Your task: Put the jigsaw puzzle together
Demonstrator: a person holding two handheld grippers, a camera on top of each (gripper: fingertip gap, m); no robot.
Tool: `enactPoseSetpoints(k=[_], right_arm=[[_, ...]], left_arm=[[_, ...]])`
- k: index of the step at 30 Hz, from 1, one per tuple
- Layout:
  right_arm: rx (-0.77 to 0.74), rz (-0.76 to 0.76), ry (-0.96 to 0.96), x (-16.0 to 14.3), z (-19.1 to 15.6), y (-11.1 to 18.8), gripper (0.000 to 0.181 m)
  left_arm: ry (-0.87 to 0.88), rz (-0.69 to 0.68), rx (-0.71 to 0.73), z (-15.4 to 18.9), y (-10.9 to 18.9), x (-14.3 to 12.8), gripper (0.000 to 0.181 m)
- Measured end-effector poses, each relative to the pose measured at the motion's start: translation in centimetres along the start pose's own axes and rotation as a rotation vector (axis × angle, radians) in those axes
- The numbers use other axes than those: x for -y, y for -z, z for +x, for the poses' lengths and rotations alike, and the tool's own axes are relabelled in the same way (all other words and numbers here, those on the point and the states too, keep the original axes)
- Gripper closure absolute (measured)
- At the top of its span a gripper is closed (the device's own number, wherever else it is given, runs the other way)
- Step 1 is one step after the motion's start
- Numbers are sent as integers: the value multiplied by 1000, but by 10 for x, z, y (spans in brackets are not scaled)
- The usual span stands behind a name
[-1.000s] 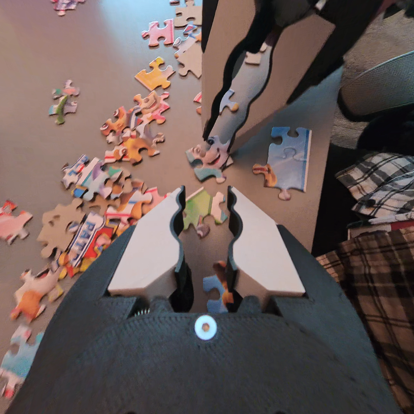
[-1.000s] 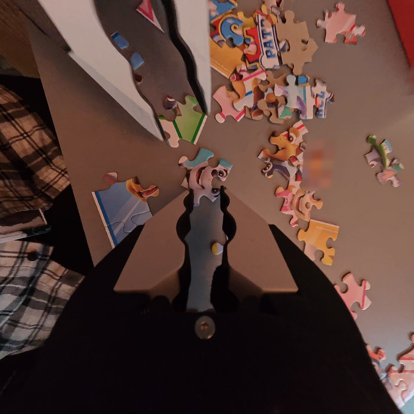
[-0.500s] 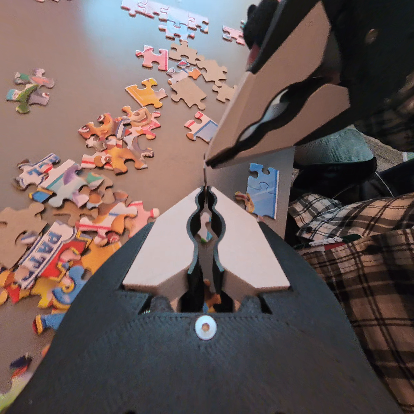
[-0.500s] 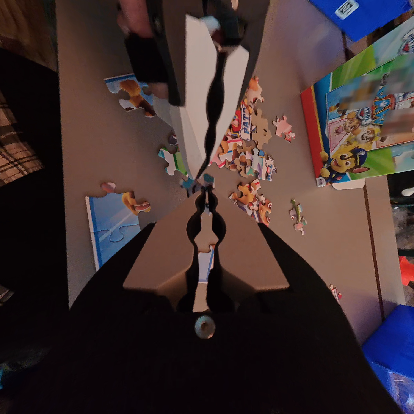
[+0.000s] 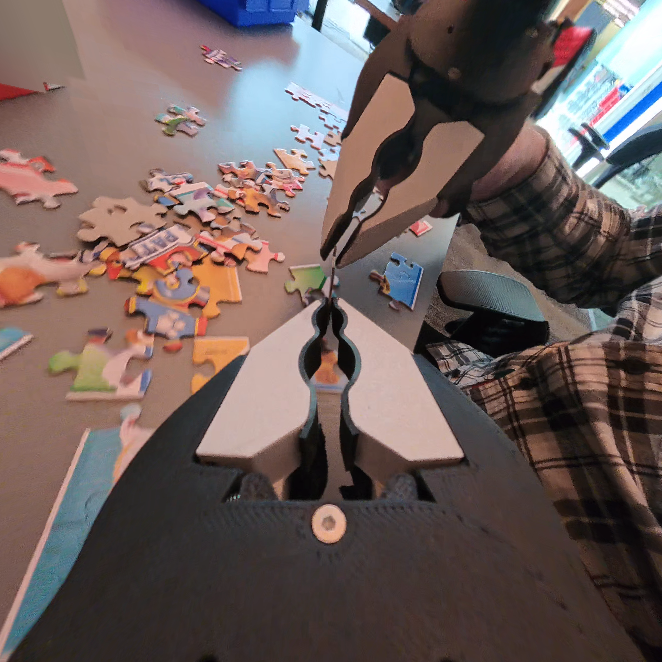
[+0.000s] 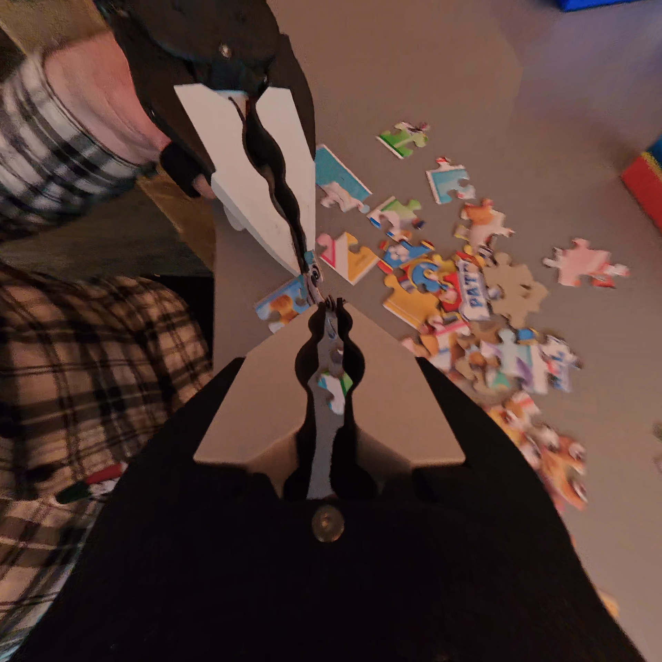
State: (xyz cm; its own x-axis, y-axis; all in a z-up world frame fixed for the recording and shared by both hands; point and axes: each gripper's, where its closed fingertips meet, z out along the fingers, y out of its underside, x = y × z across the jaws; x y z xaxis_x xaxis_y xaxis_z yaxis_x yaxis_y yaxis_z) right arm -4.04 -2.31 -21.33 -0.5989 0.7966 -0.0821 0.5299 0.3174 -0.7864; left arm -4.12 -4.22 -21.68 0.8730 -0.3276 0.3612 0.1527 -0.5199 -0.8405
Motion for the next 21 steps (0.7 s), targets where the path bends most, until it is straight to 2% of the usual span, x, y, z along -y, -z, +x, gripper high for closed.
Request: enactPoseSetpoints(k=[2,4,8,10,15,18,21], right_arm=[[93,-20,-5,9,-9,-16,180],[149,-81,-9,10,-13,-35,181],[239,-210,-39,10,-15,-63,181],[285,-239,-52,15,-16,-73,181],[371,-342,-78,25,-19,-93,181],[394,-419,-62,26,-18,-104,181],[407,-511,-39,22,-15,-111,179]], left_arm=[[-8,-4,82,-10,19,-12,177],[-30,-16,158,-18,38,-22,166],[-68,-57,369,-54,75,-36,164],[-70,-58,418,-64,86,-37,164],[-76,-131,500,-86,92,-46,174],[-77,-192,512,-96,89,-55,181],[-76,-237,510,-103,86,-64,181]])
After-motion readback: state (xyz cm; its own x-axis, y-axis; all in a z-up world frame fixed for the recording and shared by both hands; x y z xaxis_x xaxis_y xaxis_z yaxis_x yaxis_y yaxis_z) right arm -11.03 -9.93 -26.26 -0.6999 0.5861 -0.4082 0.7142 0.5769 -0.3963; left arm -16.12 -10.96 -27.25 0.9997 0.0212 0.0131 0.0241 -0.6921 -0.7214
